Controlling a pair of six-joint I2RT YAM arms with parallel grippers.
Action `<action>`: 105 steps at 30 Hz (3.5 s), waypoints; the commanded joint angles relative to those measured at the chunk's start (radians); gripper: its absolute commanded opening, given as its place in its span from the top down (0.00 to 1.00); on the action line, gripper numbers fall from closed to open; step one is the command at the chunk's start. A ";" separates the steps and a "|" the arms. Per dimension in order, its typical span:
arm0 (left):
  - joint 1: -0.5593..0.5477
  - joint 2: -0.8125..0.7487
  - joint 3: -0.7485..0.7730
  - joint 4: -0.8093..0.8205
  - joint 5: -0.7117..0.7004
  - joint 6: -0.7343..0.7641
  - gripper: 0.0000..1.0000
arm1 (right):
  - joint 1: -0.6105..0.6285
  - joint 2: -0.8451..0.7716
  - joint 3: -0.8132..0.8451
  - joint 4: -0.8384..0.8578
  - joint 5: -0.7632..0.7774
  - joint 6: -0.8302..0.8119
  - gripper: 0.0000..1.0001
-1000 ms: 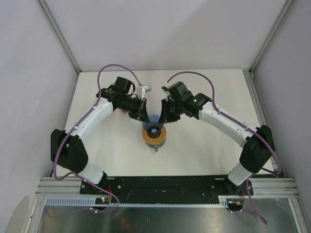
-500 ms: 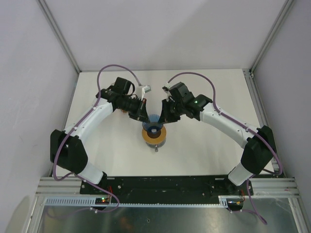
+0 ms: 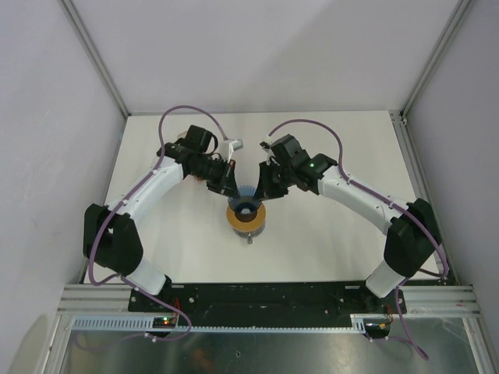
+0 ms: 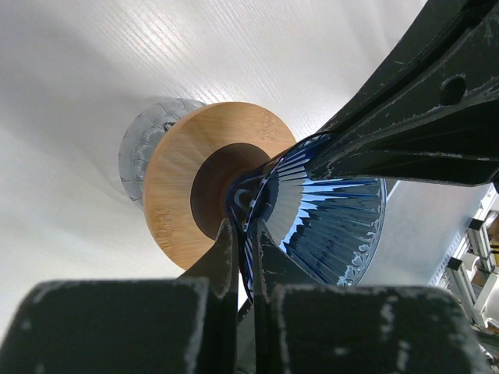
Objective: Place the coffee filter in the dripper
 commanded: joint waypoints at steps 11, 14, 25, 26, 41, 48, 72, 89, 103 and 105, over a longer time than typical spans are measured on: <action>-0.039 0.078 -0.041 -0.068 0.061 0.116 1.00 | 0.014 0.086 -0.090 0.004 0.105 -0.093 1.00; -0.026 0.081 0.016 -0.065 0.096 0.099 1.00 | 0.013 0.056 -0.090 0.022 0.106 -0.089 1.00; -0.009 0.071 0.139 -0.041 0.133 0.043 0.73 | 0.008 -0.059 -0.089 0.148 0.084 -0.036 0.86; -0.009 0.068 0.150 -0.040 0.135 0.044 0.70 | 0.008 -0.066 -0.088 0.157 0.081 -0.033 0.85; -0.001 0.067 0.251 -0.038 0.093 0.046 0.55 | 0.007 -0.098 -0.048 0.166 0.071 -0.038 0.61; 0.003 0.042 0.276 -0.038 0.027 0.064 0.52 | 0.005 -0.107 -0.033 0.160 0.086 -0.050 0.46; 0.125 -0.065 0.183 0.166 -0.501 0.066 0.39 | -0.011 -0.239 0.050 0.138 0.264 -0.217 0.01; 0.125 -0.093 -0.300 0.827 -1.057 -0.052 0.63 | -0.155 -0.386 -0.144 0.112 0.619 -0.241 0.03; 0.170 0.060 -0.300 0.893 -1.012 -0.128 0.75 | -0.157 -0.364 -0.164 0.116 0.592 -0.255 0.05; 0.171 0.084 -0.292 0.893 -1.006 -0.134 0.76 | -0.157 -0.361 -0.164 0.120 0.591 -0.257 0.05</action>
